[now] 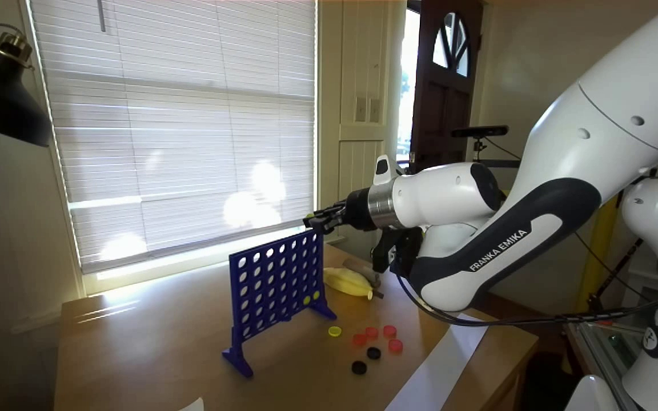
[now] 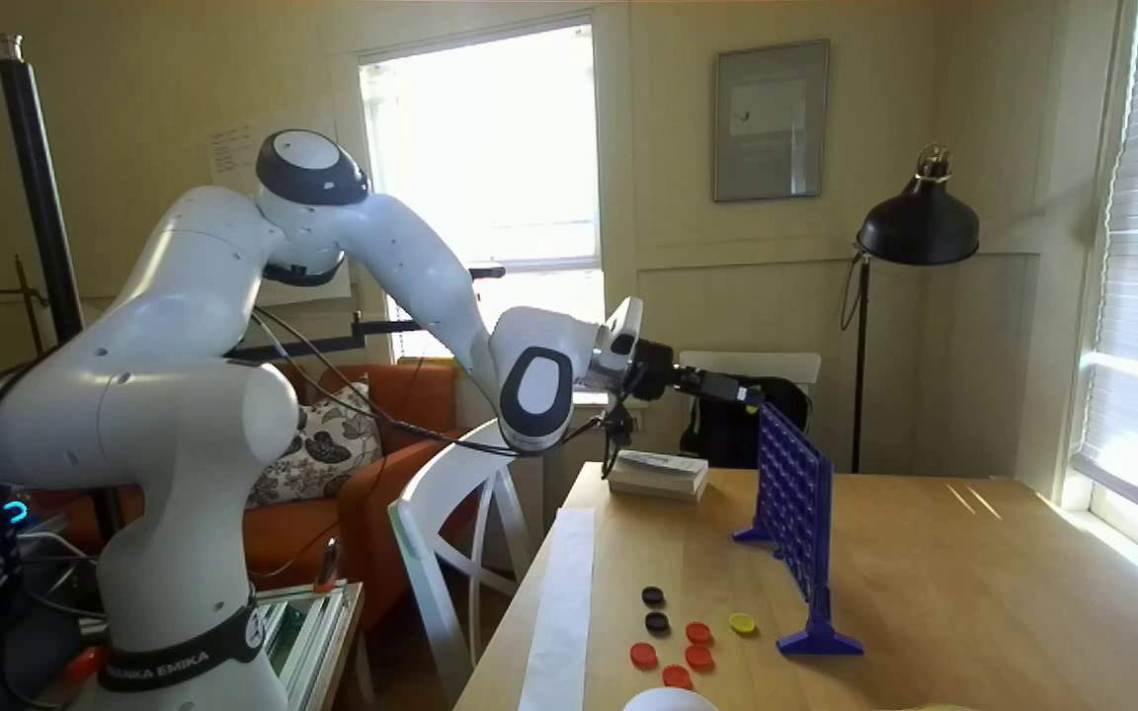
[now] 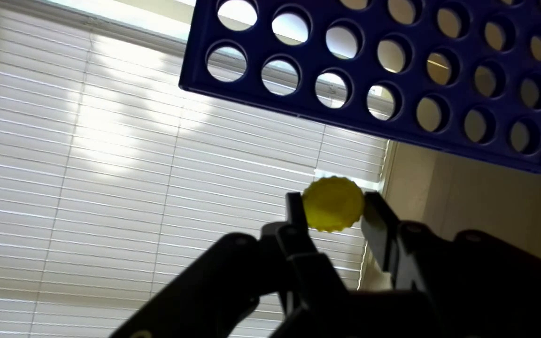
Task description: Place one yellow ring in the fifth line of the blue object
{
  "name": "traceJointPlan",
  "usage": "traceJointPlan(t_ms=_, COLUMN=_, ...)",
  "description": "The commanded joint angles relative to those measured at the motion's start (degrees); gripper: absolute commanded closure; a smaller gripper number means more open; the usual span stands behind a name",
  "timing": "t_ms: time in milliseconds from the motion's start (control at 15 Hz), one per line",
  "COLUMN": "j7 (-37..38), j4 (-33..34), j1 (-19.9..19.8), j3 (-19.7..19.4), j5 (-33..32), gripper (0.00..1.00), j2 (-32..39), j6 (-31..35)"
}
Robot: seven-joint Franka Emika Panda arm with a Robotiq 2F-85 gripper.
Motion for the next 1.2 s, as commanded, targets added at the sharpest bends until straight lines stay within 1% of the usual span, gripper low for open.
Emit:
traceJointPlan(t_ms=0, j7=-6.57, j4=0.18, j1=-6.29, j3=5.96, j5=1.18, gripper=0.9, j2=-8.0, j6=4.78)
traceJointPlan(t_ms=333, j7=-12.19, j4=0.96, j1=-16.03, j3=15.2, j5=1.73, gripper=0.9, j2=-13.8, j6=8.65)
traceJointPlan(t_ms=533, j7=-15.92, j4=1.61, j1=-22.89, j3=22.12, j5=2.06, gripper=0.9, j2=-16.8, j6=10.39)
traceJointPlan(t_ms=933, j7=-23.1, j4=3.06, j1=-38.4, j3=38.11, j5=3.25, gripper=0.9, j2=-20.96, j6=13.4)
traceJointPlan(t_ms=1133, j7=-27.14, j4=3.78, j1=-46.29, j3=46.39, j5=5.5, gripper=0.9, j2=-22.61, j6=13.3)
